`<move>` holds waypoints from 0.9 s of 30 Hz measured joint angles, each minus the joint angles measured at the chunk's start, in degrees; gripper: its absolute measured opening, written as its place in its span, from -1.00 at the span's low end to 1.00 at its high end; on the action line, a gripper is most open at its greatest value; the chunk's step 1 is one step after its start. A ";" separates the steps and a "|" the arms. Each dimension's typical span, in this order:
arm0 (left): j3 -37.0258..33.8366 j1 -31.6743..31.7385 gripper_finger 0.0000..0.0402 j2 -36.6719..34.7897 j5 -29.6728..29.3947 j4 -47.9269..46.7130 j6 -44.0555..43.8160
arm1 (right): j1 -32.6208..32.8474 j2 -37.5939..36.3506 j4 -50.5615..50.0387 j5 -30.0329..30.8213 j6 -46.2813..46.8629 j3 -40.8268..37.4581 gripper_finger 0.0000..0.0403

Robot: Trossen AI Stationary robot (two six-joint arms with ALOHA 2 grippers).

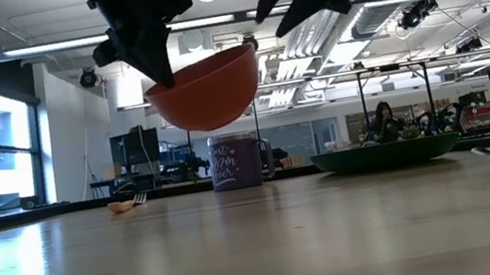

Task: Set table place
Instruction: Put the orange bowl on the green plate

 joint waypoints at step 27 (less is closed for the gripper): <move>0.00 0.00 -1.00 0.02 -0.24 1.09 0.15 | -0.83 23.13 -21.77 -0.36 -13.23 27.35 -0.26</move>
